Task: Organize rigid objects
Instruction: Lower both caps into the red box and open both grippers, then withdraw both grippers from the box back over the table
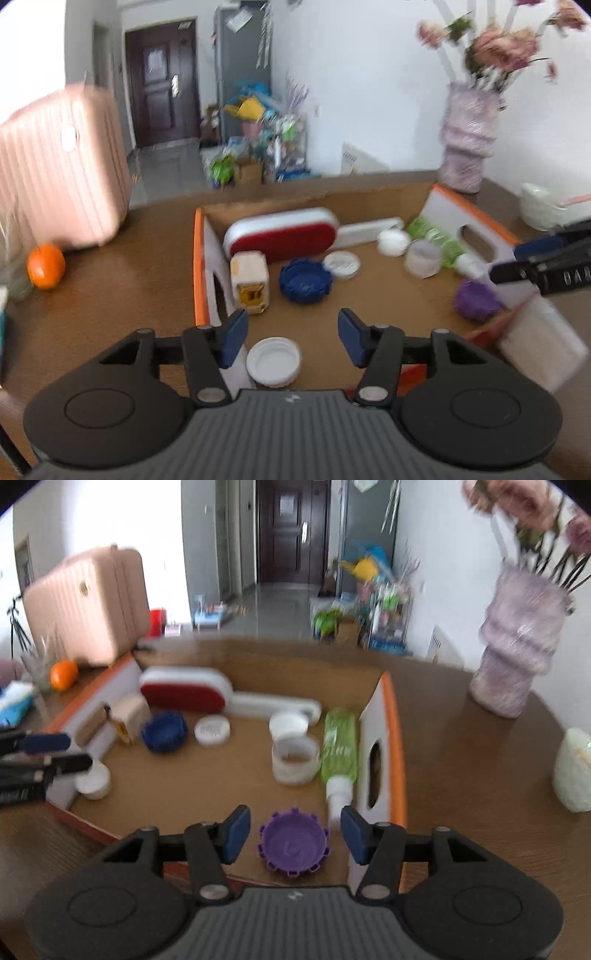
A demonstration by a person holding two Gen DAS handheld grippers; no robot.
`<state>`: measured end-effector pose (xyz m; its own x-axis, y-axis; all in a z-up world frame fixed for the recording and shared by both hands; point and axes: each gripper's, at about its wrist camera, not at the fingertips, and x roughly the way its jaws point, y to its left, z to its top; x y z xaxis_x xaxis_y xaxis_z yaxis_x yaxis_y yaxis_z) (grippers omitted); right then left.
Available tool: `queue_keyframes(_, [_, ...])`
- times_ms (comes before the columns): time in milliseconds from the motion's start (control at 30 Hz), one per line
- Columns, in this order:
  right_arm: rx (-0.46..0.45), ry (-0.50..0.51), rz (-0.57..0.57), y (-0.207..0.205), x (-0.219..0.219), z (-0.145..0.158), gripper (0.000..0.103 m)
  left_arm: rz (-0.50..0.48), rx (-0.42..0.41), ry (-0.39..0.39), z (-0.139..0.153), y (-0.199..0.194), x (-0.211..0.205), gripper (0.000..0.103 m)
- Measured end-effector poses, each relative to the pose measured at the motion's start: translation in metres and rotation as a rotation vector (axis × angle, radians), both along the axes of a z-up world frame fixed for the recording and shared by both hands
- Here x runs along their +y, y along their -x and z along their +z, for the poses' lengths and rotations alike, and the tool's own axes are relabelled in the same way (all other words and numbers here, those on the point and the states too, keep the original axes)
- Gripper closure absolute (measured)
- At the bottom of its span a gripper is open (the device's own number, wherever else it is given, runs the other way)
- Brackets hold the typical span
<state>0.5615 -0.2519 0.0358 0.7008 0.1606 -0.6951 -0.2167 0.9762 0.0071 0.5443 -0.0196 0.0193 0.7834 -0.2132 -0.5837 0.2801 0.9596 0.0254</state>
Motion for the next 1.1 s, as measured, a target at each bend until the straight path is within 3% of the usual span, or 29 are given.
queue_keyframes(67, [-0.043, -0.014, 0.007, 0.016, -0.002, 0.018, 0.036, 0.0, -0.03, 0.002, 0.017, 0.018, -0.001, 0.044])
queue_keyframes(233, [-0.13, -0.039, 0.039, 0.069, -0.004, 0.053, 0.035, 0.051, -0.12, 0.044, 0.057, 0.078, 0.003, 0.035])
queue_keyframes(333, [-0.234, -0.075, 0.079, 0.119, -0.003, 0.067, 0.026, 0.096, -0.202, 0.066, 0.067, 0.128, 0.003, 0.031])
queue_keyframes(433, [-0.345, -0.047, 0.106, 0.17, 0.007, 0.068, 0.023, 0.139, -0.251, 0.093, 0.068, 0.176, 0.003, 0.024])
queue_keyframes(533, [-0.413, -0.02, 0.105, 0.215, 0.014, 0.056, 0.022, 0.171, -0.285, 0.085, 0.063, 0.221, 0.002, 0.021])
queue_keyframes(700, [-0.439, 0.01, 0.115, 0.286, 0.023, 0.029, 0.016, 0.224, -0.333, 0.053, 0.035, 0.3, 0.0, 0.014])
queue_keyframes(900, [-0.413, -0.057, 0.093, 0.366, 0.011, -0.011, 0.014, 0.177, -0.288, 0.008, -0.004, 0.379, -0.004, 0.008])
queue_keyframes(1100, [-0.348, -0.135, 0.075, 0.413, 0.007, -0.037, 0.013, 0.161, -0.233, 0.011, -0.021, 0.4, -0.012, 0.006])
